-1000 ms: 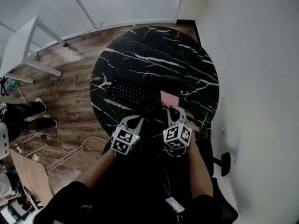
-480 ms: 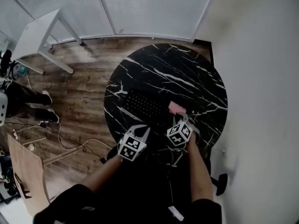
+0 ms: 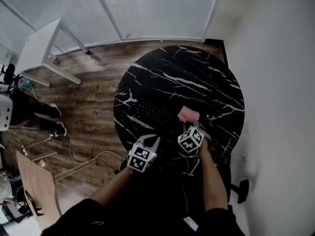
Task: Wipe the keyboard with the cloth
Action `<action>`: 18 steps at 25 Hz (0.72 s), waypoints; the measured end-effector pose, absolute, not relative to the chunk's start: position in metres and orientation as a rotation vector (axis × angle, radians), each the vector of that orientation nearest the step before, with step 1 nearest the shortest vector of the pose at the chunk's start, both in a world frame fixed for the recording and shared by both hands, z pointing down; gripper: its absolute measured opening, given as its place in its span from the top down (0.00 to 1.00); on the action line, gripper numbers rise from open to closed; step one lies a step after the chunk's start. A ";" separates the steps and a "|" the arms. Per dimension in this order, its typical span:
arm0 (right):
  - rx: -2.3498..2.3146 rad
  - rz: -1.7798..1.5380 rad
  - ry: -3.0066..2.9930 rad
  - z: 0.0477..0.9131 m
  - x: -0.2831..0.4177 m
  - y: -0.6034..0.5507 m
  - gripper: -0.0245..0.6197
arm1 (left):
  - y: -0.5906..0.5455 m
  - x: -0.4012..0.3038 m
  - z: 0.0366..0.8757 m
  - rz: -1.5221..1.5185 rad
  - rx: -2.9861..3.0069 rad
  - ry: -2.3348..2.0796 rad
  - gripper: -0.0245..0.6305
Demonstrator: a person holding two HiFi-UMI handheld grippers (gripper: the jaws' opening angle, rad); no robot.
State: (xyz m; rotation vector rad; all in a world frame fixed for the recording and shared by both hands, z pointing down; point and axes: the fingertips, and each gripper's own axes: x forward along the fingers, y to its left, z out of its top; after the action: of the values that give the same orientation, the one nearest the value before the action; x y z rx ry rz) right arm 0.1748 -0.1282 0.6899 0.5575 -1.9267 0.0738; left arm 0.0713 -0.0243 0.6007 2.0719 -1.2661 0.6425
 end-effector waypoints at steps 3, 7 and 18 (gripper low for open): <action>0.532 0.104 -1.946 0.688 0.173 -0.119 0.95 | -0.024 0.074 0.602 0.643 2.075 -1.258 0.97; 0.516 0.100 -1.954 0.690 0.175 -0.105 0.95 | -0.020 0.077 0.607 0.659 2.072 -1.236 0.97; 0.513 0.160 -1.963 0.697 0.174 -0.065 0.95 | -0.019 0.077 0.618 0.678 2.077 -1.217 0.97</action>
State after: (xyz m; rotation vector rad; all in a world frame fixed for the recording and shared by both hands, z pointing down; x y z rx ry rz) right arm 0.1735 -0.0645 0.6966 0.5134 -1.9635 0.1599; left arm 0.0771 -0.0190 0.6177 2.0768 -1.2168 0.6776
